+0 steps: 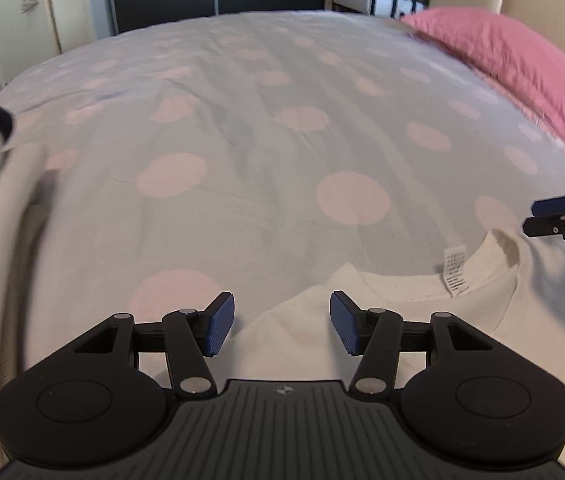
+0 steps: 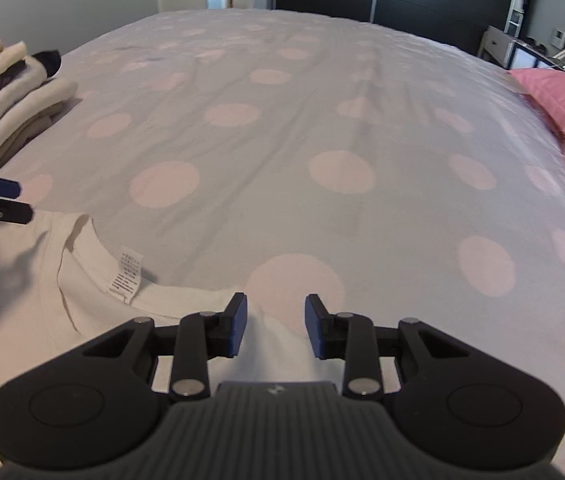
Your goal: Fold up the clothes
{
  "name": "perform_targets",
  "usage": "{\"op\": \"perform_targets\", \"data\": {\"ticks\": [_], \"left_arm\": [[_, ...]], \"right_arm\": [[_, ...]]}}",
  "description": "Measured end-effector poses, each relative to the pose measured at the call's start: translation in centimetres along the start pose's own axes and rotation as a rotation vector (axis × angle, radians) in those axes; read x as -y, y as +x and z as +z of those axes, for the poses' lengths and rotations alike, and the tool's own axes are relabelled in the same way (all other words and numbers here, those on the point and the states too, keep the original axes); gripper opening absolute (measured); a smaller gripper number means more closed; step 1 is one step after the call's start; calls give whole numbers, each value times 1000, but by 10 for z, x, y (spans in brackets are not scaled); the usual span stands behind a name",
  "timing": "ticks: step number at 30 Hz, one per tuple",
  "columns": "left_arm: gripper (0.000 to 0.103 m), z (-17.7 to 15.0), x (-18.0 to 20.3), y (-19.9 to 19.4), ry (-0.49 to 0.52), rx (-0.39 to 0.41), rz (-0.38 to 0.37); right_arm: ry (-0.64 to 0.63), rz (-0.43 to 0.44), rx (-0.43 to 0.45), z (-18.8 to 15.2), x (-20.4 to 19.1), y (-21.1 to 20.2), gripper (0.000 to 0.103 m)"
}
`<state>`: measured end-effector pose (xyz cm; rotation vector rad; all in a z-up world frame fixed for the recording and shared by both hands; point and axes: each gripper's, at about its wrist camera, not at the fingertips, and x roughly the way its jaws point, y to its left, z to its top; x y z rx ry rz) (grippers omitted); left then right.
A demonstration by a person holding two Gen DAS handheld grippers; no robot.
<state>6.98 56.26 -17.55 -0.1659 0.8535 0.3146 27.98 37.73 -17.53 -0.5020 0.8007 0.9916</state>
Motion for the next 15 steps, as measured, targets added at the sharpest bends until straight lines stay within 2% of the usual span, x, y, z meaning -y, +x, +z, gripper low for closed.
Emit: {"op": "perform_targets", "data": {"ticks": [3,4,5,6,7,8,9,12,15], "left_arm": [[50,-2,9,11,30,3,-27],[45,-2,13,14,40,3,-36],[38,-3,16,18,51,4,-45],[19,-3,19,21,61,5,-54],[6,-4,22,25,71,6,-64],[6,-5,25,28,81,7,-73],[5,-5,28,29,93,17,-69],[5,-2,31,19,72,90,-58],[5,2,32,19,62,76,-49]], "right_arm": [[-6,25,-33,-4,-3,17,35],[-2,33,-41,-7,-3,21,36],[2,41,-49,-9,-4,25,35],[0,50,-51,-11,-4,27,32],[-10,61,-44,-11,-3,26,23],[-20,71,-37,-11,-2,25,16],[-32,71,-20,-11,-2,23,14],[-46,34,70,-9,0,9,13],[-51,12,92,-10,-2,4,13]]}}
